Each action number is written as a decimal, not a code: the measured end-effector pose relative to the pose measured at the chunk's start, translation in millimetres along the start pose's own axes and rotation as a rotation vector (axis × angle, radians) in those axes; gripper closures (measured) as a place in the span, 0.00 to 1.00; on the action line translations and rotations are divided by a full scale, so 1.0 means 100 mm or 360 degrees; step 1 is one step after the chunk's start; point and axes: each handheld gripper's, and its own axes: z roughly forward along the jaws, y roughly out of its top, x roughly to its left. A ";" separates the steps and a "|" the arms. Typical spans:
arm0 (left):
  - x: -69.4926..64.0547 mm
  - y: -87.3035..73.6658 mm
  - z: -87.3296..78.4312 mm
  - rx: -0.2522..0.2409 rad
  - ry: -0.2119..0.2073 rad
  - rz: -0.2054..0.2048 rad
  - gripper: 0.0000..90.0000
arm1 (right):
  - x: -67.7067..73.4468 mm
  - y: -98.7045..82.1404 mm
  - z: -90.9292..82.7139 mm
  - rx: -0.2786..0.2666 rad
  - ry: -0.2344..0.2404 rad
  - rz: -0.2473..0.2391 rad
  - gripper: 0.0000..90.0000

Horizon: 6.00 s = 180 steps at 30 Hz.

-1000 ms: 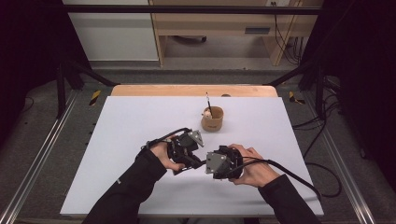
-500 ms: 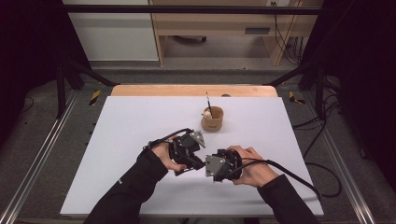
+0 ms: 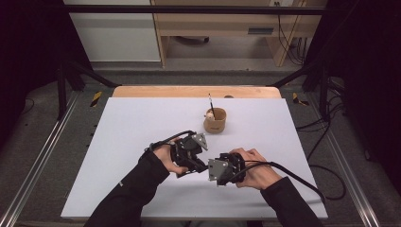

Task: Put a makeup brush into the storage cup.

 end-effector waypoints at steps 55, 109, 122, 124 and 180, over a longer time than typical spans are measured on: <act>0.09 -0.75 -0.62 -0.0559 0.0505 -0.0264 0.11 | -0.19 -0.39 -0.17 -0.0073 -0.0077 0.0443 0.88; -0.13 -1.01 -0.04 -0.1193 0.0514 -0.0583 0.15 | 0.04 -0.61 0.04 -0.0469 -0.0127 0.1038 0.88; -0.16 -0.87 0.05 -0.1267 0.0462 -0.0588 0.18 | 0.08 -0.60 0.06 -0.0560 -0.0125 0.1103 0.88; -0.16 -0.84 0.06 -0.1282 0.0456 -0.0585 0.18 | 0.08 -0.60 0.06 -0.0575 -0.0122 0.1108 0.88; -0.11 -0.56 0.23 -0.1441 0.0258 -0.0683 0.70 | 0.14 -0.55 0.04 -0.0673 -0.0127 0.1132 0.88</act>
